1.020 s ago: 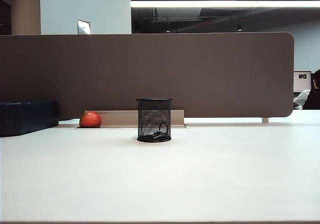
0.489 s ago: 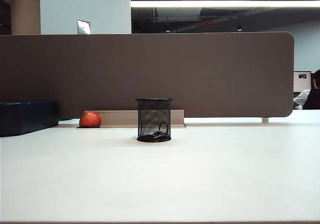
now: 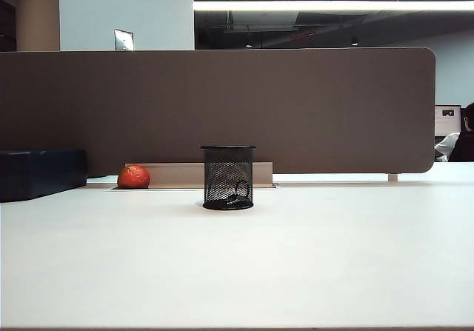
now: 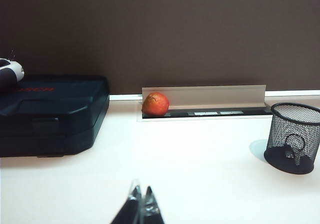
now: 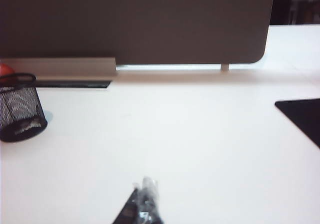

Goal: Pick up a bunch of keys from the table, then put them into the black basket.

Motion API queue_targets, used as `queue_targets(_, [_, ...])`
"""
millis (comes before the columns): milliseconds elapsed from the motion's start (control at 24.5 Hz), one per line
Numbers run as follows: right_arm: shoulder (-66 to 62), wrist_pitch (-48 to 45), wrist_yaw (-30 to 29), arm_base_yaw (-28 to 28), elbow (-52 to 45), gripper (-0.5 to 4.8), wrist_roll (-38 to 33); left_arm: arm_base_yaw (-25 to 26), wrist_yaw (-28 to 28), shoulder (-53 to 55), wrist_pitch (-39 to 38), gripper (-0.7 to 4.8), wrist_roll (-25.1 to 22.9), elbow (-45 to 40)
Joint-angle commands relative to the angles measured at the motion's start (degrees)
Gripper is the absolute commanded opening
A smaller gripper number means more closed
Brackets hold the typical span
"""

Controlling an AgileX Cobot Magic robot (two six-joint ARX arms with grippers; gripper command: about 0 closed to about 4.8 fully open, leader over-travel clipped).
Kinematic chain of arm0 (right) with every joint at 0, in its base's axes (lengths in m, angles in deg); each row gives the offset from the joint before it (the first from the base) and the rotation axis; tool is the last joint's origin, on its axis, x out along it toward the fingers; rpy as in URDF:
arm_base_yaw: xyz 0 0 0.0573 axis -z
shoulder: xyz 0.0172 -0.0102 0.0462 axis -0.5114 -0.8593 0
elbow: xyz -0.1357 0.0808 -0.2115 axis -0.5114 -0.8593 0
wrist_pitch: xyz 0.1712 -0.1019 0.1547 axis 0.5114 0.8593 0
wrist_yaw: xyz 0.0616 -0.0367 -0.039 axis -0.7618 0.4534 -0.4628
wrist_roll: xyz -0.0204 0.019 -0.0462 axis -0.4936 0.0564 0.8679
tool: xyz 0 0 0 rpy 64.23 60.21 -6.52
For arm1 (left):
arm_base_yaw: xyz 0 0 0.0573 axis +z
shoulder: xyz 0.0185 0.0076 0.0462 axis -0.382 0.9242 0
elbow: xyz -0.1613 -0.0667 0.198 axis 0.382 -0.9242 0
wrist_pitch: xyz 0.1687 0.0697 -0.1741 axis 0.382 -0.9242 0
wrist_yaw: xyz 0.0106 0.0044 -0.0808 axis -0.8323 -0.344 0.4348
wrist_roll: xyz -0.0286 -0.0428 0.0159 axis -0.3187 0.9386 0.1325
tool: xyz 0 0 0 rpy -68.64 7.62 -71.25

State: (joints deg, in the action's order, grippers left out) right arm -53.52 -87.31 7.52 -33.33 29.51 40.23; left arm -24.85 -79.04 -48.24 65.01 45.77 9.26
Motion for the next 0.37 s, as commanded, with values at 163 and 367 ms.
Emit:
queue_targets(163, [0.17,1.14,0.13,-0.02,0.04,-0.05,0.09,-0.07,0.26,0.02,0.68,-0.06,0.13,0.15])
queue_targets(367, [0.17,1.11,0.13,-0.02,0.04,-0.05,0.09,-0.07,0.26,0.0,0.68,-0.06,0.13,0.15])
